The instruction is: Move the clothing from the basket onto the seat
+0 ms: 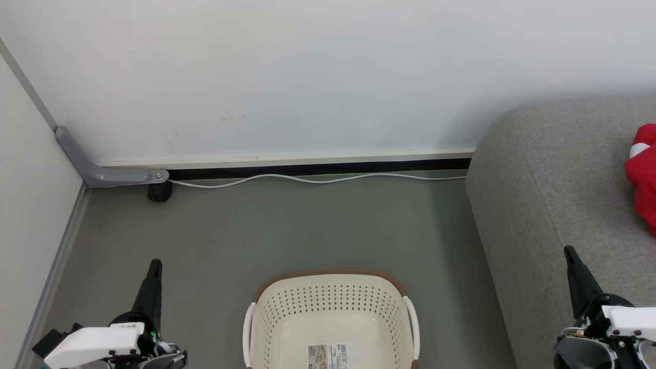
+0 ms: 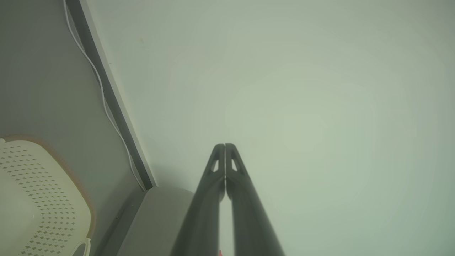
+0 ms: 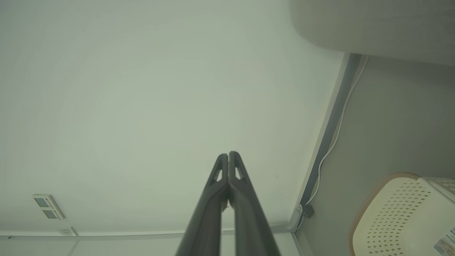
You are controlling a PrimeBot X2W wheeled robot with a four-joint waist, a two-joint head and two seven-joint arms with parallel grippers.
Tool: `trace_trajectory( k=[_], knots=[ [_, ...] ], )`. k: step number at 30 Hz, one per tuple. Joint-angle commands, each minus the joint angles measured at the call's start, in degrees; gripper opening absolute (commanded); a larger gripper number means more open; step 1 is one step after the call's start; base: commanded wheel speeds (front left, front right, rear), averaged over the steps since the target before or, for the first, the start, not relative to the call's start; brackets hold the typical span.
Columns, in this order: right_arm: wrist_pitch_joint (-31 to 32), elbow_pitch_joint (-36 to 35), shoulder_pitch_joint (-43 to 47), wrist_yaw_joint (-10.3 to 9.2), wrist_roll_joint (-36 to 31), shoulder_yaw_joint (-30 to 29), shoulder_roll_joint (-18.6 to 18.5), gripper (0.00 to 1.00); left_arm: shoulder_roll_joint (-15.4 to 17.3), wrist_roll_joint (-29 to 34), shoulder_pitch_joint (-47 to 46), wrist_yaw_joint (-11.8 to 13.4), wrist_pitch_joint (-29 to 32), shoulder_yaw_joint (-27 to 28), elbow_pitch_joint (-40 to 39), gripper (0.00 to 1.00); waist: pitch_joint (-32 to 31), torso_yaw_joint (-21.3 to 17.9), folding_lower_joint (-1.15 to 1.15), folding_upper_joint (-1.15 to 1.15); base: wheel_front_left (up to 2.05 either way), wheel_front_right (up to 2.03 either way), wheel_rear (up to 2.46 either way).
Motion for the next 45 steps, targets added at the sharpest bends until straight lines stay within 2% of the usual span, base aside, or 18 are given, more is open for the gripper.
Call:
trace_trajectory(
  k=[1, 45],
  knots=[
    [0.46, -1.83, -0.92, 0.09, 0.64, 0.96, -0.55, 0.00, 1.03, -0.21, -3.34, -0.47, 0.37, 1.87, -1.70, 0.00, 0.00, 0.00, 0.00, 0.00, 0.00, 0.00, 0.00],
    [0.45, -1.84, -0.92, 0.09, 0.64, 0.97, -0.55, 0.00, 1.03, -0.22, -3.34, -0.47, 0.36, 1.86, -1.71, 0.00, 0.00, 0.00, 0.00, 0.00, 0.00, 0.00, 0.00]
  ],
)
